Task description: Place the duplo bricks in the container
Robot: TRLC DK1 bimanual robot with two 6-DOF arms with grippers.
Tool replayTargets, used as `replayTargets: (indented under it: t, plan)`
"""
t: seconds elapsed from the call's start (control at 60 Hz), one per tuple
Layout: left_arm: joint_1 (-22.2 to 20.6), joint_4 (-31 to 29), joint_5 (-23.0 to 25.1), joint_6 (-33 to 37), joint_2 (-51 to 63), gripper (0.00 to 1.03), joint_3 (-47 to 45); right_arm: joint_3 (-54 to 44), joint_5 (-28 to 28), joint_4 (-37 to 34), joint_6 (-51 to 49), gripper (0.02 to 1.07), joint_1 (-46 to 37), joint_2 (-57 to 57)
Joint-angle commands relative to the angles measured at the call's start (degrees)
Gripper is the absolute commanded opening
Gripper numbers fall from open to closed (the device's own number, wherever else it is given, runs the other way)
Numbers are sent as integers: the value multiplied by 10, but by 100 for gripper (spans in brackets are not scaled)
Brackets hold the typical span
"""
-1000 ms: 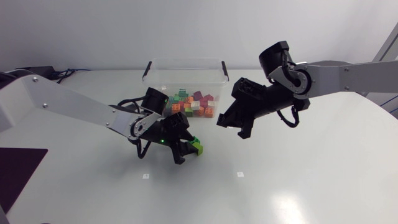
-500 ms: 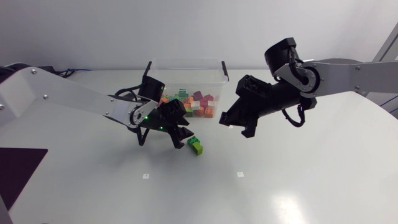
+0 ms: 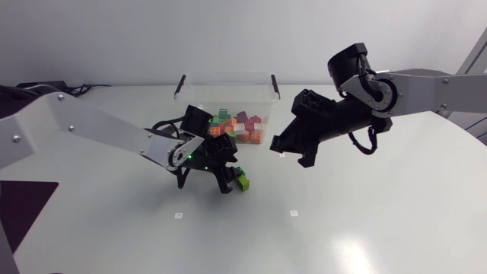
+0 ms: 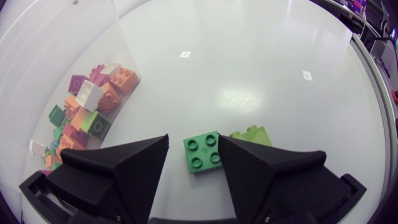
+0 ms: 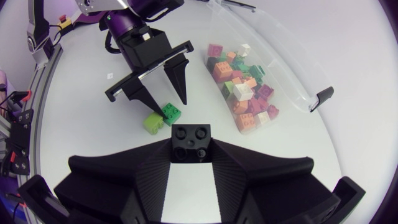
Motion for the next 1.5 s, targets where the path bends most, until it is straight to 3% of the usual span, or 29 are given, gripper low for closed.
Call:
replayTargets:
  t: [0.0,0.667,0.783,0.9,1.217,1.483]
  plan:
    - [-6,1,-1,11,-2,57,-21,-11,-7,-8,-3,23,-8,-14]
    - [38,4,-14,43,-7,57,-31,3,-6,-17,5,23,-1,-19]
    - [41,4,24,50,-5,58,-26,15,-6,-26,11,23,-1,-22]
    - [49,2,64,65,4,66,-12,20,-6,-35,13,23,0,-27]
    - [35,-198,79,177,72,65,122,20,-5,-39,19,23,3,-33]
    - [22,-229,77,217,82,65,152,44,-3,-53,19,23,2,-32]
